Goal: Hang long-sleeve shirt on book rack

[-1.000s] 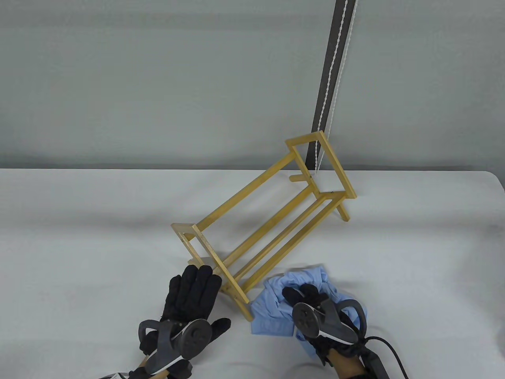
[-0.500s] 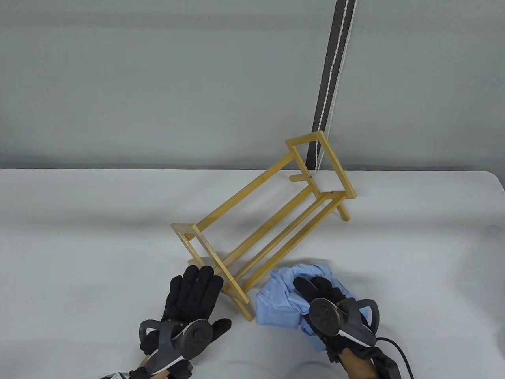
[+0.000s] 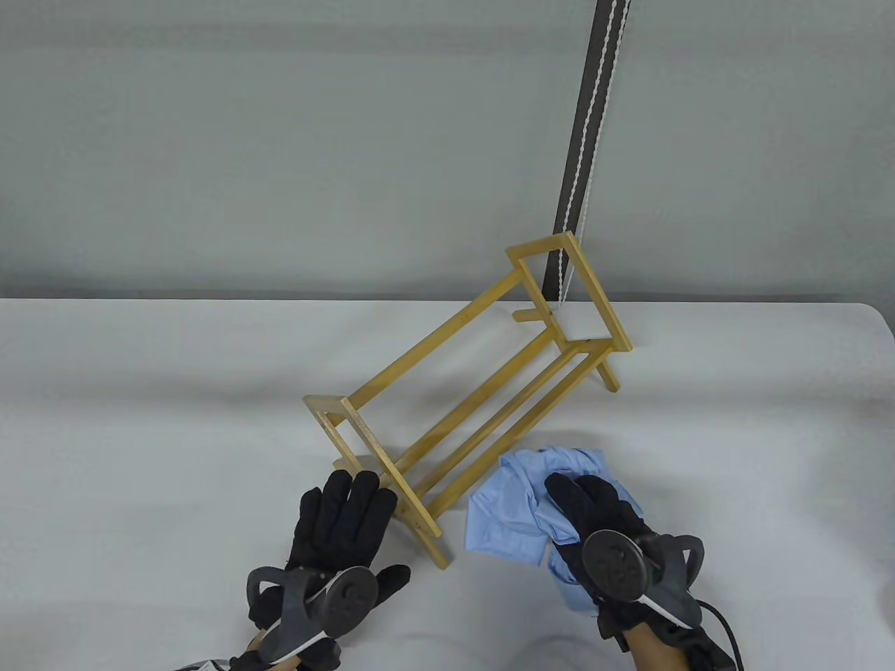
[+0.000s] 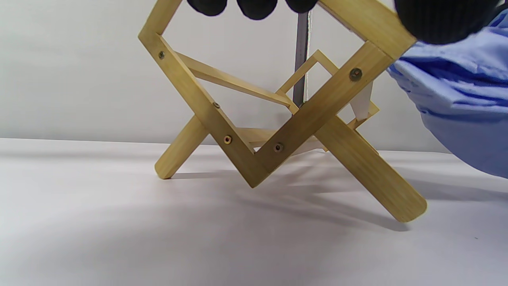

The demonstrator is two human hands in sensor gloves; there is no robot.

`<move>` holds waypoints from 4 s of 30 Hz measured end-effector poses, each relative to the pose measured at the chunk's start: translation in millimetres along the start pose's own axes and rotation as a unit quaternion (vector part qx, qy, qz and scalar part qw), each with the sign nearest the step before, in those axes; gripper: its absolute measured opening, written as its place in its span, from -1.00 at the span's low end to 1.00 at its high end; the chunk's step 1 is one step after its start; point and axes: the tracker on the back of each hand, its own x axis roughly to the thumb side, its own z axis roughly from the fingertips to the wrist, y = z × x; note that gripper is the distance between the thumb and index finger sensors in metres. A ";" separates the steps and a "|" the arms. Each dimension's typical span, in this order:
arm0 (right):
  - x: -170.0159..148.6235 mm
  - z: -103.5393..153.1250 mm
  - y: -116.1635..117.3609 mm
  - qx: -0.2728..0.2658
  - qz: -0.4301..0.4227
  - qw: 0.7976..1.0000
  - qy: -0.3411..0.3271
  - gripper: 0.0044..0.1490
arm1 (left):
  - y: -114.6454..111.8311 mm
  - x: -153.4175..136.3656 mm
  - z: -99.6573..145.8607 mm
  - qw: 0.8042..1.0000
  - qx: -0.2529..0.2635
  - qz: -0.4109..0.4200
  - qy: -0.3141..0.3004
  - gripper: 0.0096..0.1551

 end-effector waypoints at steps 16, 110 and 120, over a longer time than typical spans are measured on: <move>-5.1 5.5 -36.2 -0.079 -0.029 0.996 0.008 -0.05 | -0.4 1.5 0.4 1.000 -0.001 -0.004 0.000 0.19; 69.6 -212.9 39.2 0.023 0.084 0.994 0.064 0.01 | -2.0 -13.0 -6.8 0.999 -0.030 0.034 0.019 0.18; 71.4 -213.9 39.3 0.032 0.095 0.993 0.066 0.02 | -1.8 -12.7 -7.2 0.999 -0.030 0.031 0.019 0.18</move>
